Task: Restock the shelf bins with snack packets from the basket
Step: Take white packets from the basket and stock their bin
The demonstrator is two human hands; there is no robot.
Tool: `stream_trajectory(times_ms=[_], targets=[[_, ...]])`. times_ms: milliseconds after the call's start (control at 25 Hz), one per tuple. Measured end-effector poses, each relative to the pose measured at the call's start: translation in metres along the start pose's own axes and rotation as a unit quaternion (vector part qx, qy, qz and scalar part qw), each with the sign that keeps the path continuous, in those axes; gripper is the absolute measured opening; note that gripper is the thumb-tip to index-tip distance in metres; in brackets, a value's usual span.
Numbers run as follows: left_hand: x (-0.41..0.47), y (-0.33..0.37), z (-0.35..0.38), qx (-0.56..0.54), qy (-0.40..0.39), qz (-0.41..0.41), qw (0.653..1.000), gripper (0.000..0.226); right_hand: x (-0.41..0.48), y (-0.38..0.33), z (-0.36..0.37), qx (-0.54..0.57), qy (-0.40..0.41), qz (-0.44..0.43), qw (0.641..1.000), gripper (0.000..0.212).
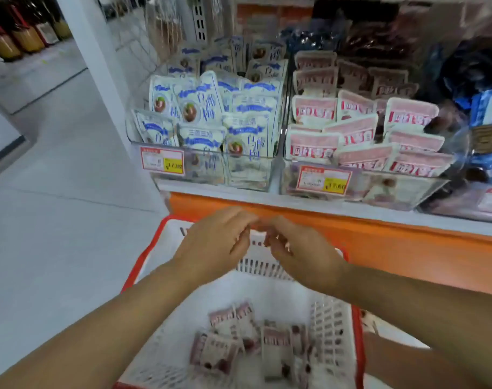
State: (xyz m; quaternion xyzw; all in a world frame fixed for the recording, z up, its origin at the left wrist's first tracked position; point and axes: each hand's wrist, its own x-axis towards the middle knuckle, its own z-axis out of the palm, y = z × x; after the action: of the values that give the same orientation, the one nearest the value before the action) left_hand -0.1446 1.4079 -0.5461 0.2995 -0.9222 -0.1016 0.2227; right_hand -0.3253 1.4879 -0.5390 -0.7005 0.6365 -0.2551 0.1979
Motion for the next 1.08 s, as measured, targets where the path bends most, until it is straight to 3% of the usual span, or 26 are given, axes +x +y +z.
stream_trajectory(times_ms=[80,160,240,360,560,640,720,800,920,960,1040,1080], targets=[[-0.056,-0.017,0.054,-0.031,-0.178,-0.166,0.969,0.035,-0.023,0.047,0.048,-0.042,-0.141,0.149,0.978,0.028],[-0.101,-0.030,0.092,-0.078,-0.329,-0.290,0.895,0.044,-0.041,0.085,0.088,-0.048,-0.270,0.266,0.924,0.034],[-0.129,-0.036,0.115,-0.113,-0.400,-0.334,0.846,0.048,-0.062,0.111,0.124,-0.040,-0.329,0.327,0.885,0.043],[-0.150,-0.033,0.140,-0.136,-0.444,-0.370,0.805,0.043,-0.087,0.128,0.170,-0.123,-0.375,0.315,0.863,0.049],[-0.150,-0.027,0.159,-0.183,-0.452,-0.429,0.761,0.045,-0.089,0.114,0.198,-0.158,-0.416,0.273,0.853,0.044],[-0.144,-0.024,0.159,-0.219,-0.442,-0.433,0.754,0.044,-0.079,0.112,0.194,-0.042,-0.358,0.340,0.868,0.025],[-0.140,-0.025,0.158,-0.273,-0.400,-0.453,0.748,0.044,-0.063,0.105,0.178,0.107,-0.262,0.406,0.869,0.029],[-0.134,-0.018,0.150,-0.335,-0.332,-0.446,0.761,0.053,-0.047,0.091,0.155,0.217,-0.187,0.436,0.853,0.033],[-0.117,0.004,0.143,-0.331,-0.267,-0.332,0.842,0.086,-0.037,0.063,0.130,0.341,-0.147,0.445,0.815,0.027],[-0.113,0.013,0.142,-0.335,-0.231,-0.306,0.860,0.084,-0.036,0.055,0.124,0.369,-0.141,0.437,0.808,0.026],[-0.103,0.025,0.132,-0.360,-0.168,-0.333,0.855,0.066,-0.035,0.042,0.111,0.422,-0.100,0.409,0.803,0.025],[-0.098,0.028,0.122,-0.402,-0.157,-0.385,0.816,0.055,-0.033,0.040,0.104,0.446,-0.063,0.405,0.796,0.033]])
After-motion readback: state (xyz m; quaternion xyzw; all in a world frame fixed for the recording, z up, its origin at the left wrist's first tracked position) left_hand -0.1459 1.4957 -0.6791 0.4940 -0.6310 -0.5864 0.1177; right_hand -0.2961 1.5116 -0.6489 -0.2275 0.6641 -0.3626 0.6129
